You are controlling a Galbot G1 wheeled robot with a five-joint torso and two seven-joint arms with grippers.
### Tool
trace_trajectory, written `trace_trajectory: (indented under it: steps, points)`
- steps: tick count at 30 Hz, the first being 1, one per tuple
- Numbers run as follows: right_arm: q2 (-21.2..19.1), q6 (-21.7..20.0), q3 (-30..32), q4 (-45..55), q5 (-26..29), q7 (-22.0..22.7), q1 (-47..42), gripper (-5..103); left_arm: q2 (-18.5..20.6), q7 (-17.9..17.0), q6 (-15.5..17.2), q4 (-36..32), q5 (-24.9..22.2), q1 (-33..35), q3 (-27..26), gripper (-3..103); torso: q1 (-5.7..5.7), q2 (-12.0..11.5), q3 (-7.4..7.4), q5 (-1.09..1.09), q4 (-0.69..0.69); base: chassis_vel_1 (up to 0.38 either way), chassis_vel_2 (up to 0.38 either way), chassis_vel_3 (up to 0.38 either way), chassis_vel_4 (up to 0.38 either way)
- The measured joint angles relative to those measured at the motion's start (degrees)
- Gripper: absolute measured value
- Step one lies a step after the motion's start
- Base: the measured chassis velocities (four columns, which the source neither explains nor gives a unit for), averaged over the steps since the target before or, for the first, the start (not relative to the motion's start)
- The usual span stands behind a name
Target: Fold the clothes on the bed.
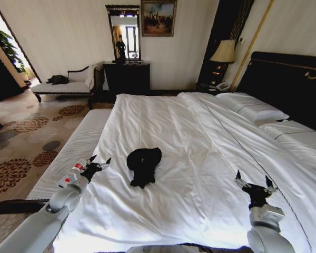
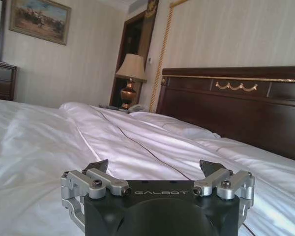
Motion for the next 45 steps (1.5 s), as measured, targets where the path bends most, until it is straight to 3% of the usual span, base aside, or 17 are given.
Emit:
trace_trajectory:
  steps: [8,13,14,19,25,32,36,41,43,44,45]
  points:
    - [0.9,-0.4,-0.6,0.0,0.0,0.6,0.5,100,-2.9,1.0,-1.6,5.1,0.6,-11.1,12.3,100,0.00,0.0,0.00,0.00,0.03,0.000,0.000,0.000,0.000]
    - [1.2,-0.6,-0.7,0.0,-0.1,0.7,0.2,100,-3.7,1.0,-1.5,7.4,0.4,-16.3,16.2,100,0.00,0.0,0.00,0.00,0.03,0.000,0.000,0.000,0.000]
    - [1.6,-0.6,-0.5,0.1,-0.1,0.7,-0.3,100,-5.2,1.0,-1.6,11.2,0.2,-22.4,20.3,100,0.00,0.0,0.00,0.01,0.02,0.000,0.000,0.000,0.000]
    - [1.7,-0.5,-0.2,0.1,-0.1,0.7,-0.5,100,-7.1,1.0,-1.5,13.5,-0.4,-25.2,22.9,100,0.00,0.0,0.00,0.00,0.03,0.000,0.000,0.000,0.000]
    - [1.7,-0.6,-0.2,0.0,0.0,0.7,-0.1,100,-9.0,0.9,-1.1,18.2,0.2,-30.5,30.6,100,-0.01,0.0,-0.01,0.01,0.02,0.000,0.000,0.000,0.000]
    - [1.7,-0.4,0.3,-0.6,0.0,0.7,-0.2,100,-11.2,0.1,-2.6,22.5,2.4,-31.6,32.0,101,-0.01,0.0,-0.01,0.00,0.03,0.000,0.000,0.000,0.000]
    - [1.6,-0.3,0.5,-0.8,0.1,0.8,-0.1,100,-11.6,-0.4,-2.6,22.6,2.5,-31.7,32.0,93,-0.01,0.0,-0.01,0.01,0.03,0.000,0.000,0.000,0.000]
    - [1.7,-0.4,0.3,-0.9,0.0,0.8,0.1,100,-12.0,-0.6,-2.7,22.5,2.6,-31.6,31.7,72,-0.01,0.0,-0.01,0.00,0.03,0.000,0.000,0.000,0.000]
    - [1.7,-0.4,0.2,-0.9,0.0,0.8,0.2,100,-12.0,-0.6,-2.8,22.4,2.6,-31.5,31.6,72,-0.01,0.0,-0.01,0.00,0.03,0.000,0.000,0.000,0.000]
    - [1.7,-0.5,0.1,-0.9,0.0,0.9,0.3,100,-12.0,-0.5,-2.9,22.4,2.6,-31.3,31.6,61,-0.01,0.0,0.00,0.00,0.03,0.000,0.000,0.000,0.000]
    - [1.6,-0.5,0.1,-0.8,0.0,0.9,0.3,100,-12.0,-0.5,-2.9,22.4,2.6,-31.2,31.6,61,-0.01,0.0,-0.01,0.00,0.03,0.000,0.000,0.000,0.000]
